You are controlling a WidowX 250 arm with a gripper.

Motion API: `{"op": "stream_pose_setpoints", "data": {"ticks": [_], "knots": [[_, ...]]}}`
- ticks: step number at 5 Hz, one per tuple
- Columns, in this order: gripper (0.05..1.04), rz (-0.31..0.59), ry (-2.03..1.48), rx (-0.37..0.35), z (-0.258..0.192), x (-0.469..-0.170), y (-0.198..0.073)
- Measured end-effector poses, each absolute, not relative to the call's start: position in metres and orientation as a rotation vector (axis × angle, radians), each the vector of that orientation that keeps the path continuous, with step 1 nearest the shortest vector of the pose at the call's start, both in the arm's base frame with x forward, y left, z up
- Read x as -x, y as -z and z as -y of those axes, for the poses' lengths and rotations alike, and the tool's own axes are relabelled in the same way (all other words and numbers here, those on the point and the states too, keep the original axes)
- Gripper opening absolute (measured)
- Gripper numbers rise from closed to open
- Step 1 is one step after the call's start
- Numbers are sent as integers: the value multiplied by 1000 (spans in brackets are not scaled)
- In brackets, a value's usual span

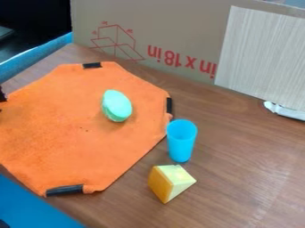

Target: Fold the cloth from bottom left to top right

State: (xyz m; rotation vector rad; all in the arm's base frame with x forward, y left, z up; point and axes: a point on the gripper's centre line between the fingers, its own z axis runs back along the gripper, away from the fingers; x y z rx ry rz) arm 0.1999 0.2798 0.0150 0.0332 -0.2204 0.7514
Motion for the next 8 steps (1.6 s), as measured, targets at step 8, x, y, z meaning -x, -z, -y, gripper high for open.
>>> {"op": "stream_pose_setpoints", "data": {"ticks": [8], "knots": [[58,136,-821,3,-143,-286,-93]]}}
